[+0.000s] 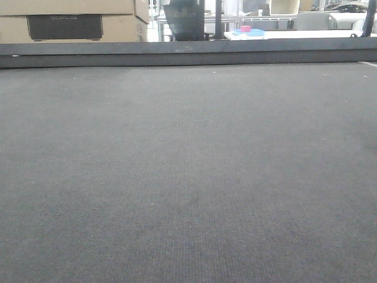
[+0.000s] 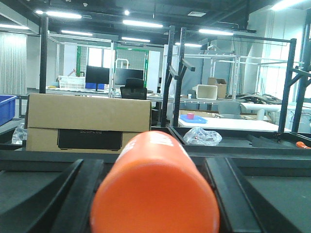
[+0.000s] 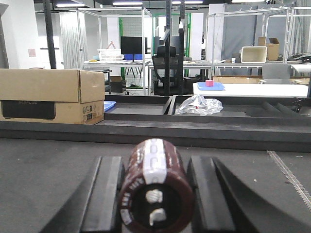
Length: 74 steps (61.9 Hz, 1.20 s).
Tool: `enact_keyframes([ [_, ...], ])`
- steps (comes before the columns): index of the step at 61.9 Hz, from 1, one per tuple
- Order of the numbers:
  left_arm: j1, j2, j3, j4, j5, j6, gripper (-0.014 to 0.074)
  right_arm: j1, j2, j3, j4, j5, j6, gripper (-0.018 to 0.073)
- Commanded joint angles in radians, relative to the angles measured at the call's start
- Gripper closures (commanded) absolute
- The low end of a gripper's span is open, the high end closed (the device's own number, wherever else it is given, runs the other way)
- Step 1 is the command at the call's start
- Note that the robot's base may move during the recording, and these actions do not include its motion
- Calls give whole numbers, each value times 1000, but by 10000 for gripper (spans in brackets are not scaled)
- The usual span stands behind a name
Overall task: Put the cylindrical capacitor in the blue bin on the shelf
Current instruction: 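Drive away from the table holding both cylinders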
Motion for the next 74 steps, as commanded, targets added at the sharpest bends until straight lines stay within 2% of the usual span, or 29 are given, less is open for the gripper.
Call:
enact_keyframes([
  [1,2,-7,1,5,-27,-5,707,1,-7,2,-12,-37,1,724],
  [74,2,-7,1,5,-27,-5,707,1,-7,2,-12,-37,1,724],
])
